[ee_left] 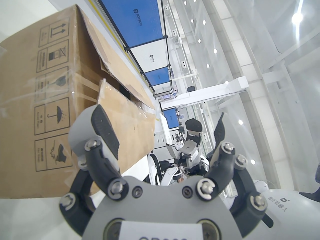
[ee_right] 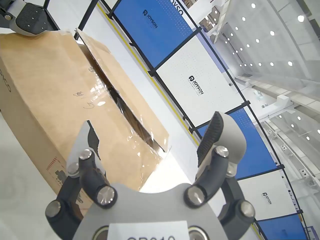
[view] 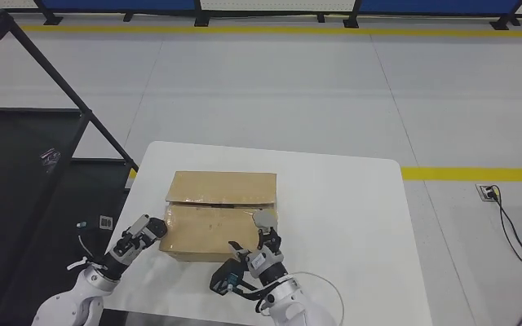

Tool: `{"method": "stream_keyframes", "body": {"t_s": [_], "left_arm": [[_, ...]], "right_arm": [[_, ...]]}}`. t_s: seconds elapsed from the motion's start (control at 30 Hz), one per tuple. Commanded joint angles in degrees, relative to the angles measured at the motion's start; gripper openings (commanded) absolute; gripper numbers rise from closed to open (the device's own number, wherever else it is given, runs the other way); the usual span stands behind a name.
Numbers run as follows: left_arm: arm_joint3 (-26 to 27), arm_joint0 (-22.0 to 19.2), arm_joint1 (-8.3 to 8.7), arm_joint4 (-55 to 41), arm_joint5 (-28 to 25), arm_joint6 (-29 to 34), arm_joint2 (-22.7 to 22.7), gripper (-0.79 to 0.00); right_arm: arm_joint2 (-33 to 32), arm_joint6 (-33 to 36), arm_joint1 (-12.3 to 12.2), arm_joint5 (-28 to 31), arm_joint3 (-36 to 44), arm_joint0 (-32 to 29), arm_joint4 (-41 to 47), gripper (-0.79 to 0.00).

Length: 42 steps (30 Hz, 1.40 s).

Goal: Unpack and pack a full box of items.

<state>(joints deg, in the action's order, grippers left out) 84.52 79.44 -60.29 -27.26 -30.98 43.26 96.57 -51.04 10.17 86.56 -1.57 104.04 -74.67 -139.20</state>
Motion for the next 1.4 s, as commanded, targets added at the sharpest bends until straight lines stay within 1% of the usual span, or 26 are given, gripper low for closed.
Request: {"method": "stream_keyframes", "body": {"t_s": [0.0, 0.07, 0.17, 0.23, 0.3, 0.4, 0.53, 0.73, 0.93, 1.03, 1.23, 1.37], "left_arm": [[-0.6, 0.4, -0.02, -1.4, -0.8, 0.2, 0.4, 0.000], [-1.2, 0.5, 0.00, -2.5, -1.2, 0.9, 0.7, 0.000], [-2.2, 0.1, 0.02, -3.5, -1.4, 1.7, 0.8, 0.000], [-2.7, -0.2, 0.01, -4.0, -1.6, 2.2, 0.7, 0.000], [-3.1, -0.3, 0.01, -4.4, -1.9, 2.6, 0.7, 0.000], [-3.7, -0.5, 0.01, -5.1, -2.3, 3.3, 0.7, 0.000], [-5.0, -0.9, 0.00, -6.0, -2.6, 4.1, 0.7, 0.000], [-6.2, -1.5, 0.04, -6.9, -2.8, 5.3, 0.8, 0.000], [-6.9, -2.0, 0.04, -7.2, -2.8, 5.9, 0.7, 0.000], [-7.4, -2.1, 0.04, -7.5, -3.0, 6.3, 0.7, 0.000], [-8.6, -2.3, 0.03, -8.6, -3.6, 7.3, 0.7, 0.000], [-9.3, -2.6, 0.04, -9.2, -3.7, 7.9, 0.7, 0.000]], "right_arm": [[0.0, 0.0, 0.0, 0.0, 0.0, 0.0, 0.0, 0.000], [0.1, 0.1, 0.0, 0.4, -0.5, 0.1, -0.8, 0.000], [2.0, 5.0, 0.7, -2.5, -2.7, 2.2, -5.4, 0.000], [3.7, 6.3, 1.3, -2.8, -4.8, 4.4, -7.2, 0.000], [4.6, 9.8, 2.0, -4.8, -7.0, 6.5, -9.6, 0.000], [6.4, 14.6, 3.3, -5.3, -10.3, 9.6, -11.1, 0.000], [7.7, 18.0, 4.6, -4.6, -13.7, 12.7, -11.6, 0.000], [8.4, 23.0, 5.8, -2.0, -16.2, 14.6, -13.5, 0.000], [8.5, 25.3, 6.7, -2.7, -17.5, 15.0, -15.2, 0.000], [9.0, 26.4, 7.3, -4.7, -18.8, 15.5, -17.0, 0.000], [9.3, 26.1, 8.3, -7.8, -20.5, 15.9, -18.4, 0.000], [9.1, 24.5, 8.7, -10.7, -20.7, 15.5, -18.7, 0.000]]}}
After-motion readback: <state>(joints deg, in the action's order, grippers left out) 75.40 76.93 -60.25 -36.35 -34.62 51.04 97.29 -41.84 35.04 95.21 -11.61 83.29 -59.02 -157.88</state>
